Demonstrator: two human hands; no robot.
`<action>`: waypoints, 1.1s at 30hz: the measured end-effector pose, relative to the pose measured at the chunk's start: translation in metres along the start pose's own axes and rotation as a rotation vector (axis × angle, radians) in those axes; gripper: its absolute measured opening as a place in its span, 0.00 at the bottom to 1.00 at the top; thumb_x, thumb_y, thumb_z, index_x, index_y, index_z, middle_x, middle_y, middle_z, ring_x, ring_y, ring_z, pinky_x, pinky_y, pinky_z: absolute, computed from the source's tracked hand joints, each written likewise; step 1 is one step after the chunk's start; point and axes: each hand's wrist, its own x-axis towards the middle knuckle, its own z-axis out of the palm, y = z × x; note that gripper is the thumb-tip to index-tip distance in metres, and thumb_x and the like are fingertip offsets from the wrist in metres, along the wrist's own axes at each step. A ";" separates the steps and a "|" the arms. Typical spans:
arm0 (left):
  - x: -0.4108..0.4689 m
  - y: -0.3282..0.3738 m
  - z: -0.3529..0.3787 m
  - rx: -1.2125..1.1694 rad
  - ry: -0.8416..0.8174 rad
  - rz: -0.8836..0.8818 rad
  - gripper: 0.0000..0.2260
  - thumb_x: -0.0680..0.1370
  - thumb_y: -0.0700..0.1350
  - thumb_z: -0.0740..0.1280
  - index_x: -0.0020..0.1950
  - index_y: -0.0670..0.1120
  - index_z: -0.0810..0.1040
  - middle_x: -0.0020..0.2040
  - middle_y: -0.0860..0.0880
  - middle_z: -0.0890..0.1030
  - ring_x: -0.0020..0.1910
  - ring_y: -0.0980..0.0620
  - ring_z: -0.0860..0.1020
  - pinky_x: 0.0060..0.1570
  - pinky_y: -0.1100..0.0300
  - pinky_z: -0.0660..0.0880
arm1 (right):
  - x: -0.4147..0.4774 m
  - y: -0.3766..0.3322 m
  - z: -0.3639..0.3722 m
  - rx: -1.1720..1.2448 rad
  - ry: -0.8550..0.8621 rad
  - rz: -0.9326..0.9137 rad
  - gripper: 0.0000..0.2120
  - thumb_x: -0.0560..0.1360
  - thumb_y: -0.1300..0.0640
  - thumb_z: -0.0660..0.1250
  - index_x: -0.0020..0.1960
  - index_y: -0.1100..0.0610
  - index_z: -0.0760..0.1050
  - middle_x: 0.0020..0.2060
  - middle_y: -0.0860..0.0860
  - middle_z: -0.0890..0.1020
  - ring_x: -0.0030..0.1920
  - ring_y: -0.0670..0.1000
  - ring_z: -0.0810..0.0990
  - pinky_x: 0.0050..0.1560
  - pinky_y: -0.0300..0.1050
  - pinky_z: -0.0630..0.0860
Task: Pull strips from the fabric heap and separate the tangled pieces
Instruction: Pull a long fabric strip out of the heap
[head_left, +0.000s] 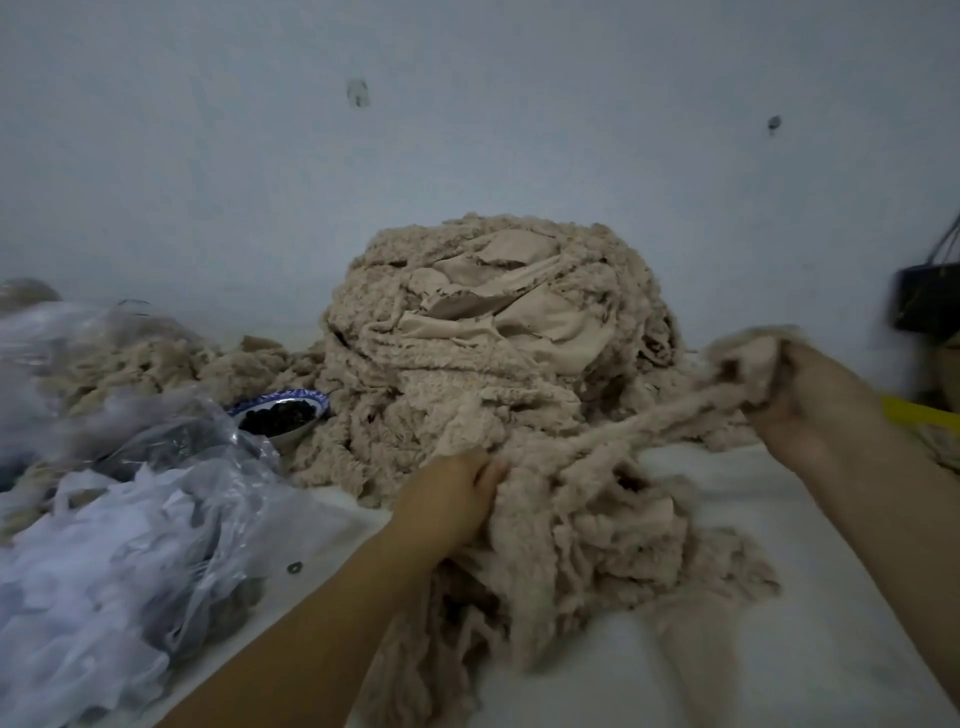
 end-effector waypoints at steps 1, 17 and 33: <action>0.004 0.006 -0.003 0.008 -0.013 -0.030 0.15 0.85 0.55 0.57 0.44 0.48 0.71 0.39 0.50 0.75 0.42 0.47 0.76 0.42 0.55 0.72 | -0.005 0.001 0.007 0.000 -0.033 -0.009 0.23 0.85 0.63 0.48 0.39 0.58 0.77 0.26 0.47 0.82 0.26 0.43 0.81 0.26 0.34 0.76; -0.014 0.035 -0.002 -0.337 -0.104 0.012 0.10 0.84 0.50 0.59 0.47 0.51 0.77 0.43 0.53 0.79 0.41 0.58 0.76 0.38 0.68 0.72 | -0.010 -0.018 0.013 0.195 -0.026 -0.006 0.14 0.86 0.58 0.53 0.45 0.57 0.72 0.24 0.47 0.81 0.27 0.43 0.81 0.32 0.37 0.78; -0.028 -0.009 -0.032 -1.752 -0.128 -0.183 0.22 0.76 0.49 0.63 0.22 0.48 0.64 0.21 0.51 0.64 0.19 0.56 0.55 0.20 0.64 0.56 | -0.005 0.018 -0.012 0.413 0.043 0.150 0.15 0.81 0.64 0.57 0.37 0.58 0.72 0.21 0.48 0.77 0.17 0.42 0.72 0.20 0.32 0.70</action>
